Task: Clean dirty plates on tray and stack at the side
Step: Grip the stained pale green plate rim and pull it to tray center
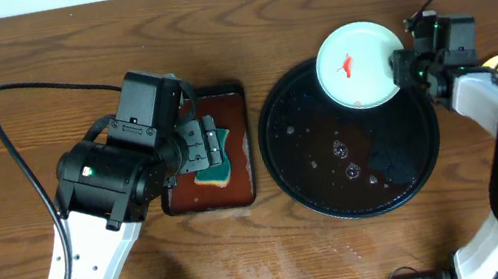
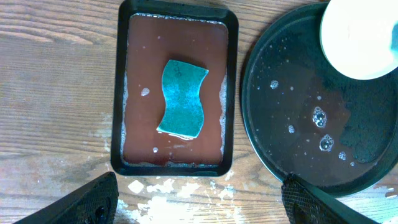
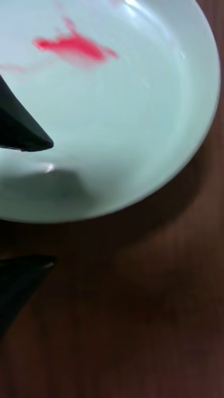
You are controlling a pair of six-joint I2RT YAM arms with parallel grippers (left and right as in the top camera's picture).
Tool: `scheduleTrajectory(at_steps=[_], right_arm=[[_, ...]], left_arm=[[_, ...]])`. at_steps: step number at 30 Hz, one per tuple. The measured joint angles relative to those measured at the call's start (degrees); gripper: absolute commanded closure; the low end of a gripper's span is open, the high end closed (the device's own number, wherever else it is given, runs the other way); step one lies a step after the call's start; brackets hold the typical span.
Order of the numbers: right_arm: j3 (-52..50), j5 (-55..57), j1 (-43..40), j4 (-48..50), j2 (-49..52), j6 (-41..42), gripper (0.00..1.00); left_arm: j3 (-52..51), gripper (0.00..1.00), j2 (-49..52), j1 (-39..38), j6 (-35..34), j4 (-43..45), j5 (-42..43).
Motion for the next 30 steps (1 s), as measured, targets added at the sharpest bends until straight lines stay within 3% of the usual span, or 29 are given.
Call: scheduleTrajectory(at_steps=[3, 7, 15, 20, 24, 27, 30], right_arm=[[0.5, -0.2, -0.2, 3.1, 2.6, 1.6, 0.68], [0.7, -1.0, -0.4, 4.5, 4.4, 4.2, 0.99], [1.2, -1.9, -0.6, 0.2, 1.6, 6.4, 0.99], [1.1, -2.4, -0.5, -9.7, -8.2, 6.6, 0.99], [1.7, -3.2, 1.0, -23.1, -15.7, 6.8, 0.99], [1.6, -3.6, 4.0, -32.3, -16.5, 6.8, 0.99], [-0.7, -2.9, 7.5, -35.7, -15.0, 6.8, 0.99]], left_arm=[[0.0, 0.16, 0.0, 0.0, 0.0, 0.0, 0.0], [0.0, 0.16, 0.0, 0.0, 0.0, 0.0, 0.0], [0.0, 0.16, 0.0, 0.0, 0.0, 0.0, 0.0], [0.0, 0.16, 0.0, 0.0, 0.0, 0.0, 0.0], [0.0, 0.16, 0.0, 0.0, 0.0, 0.0, 0.0], [0.0, 0.15, 0.0, 0.0, 0.0, 0.0, 0.0], [0.0, 0.16, 0.0, 0.0, 0.0, 0.0, 0.0]])
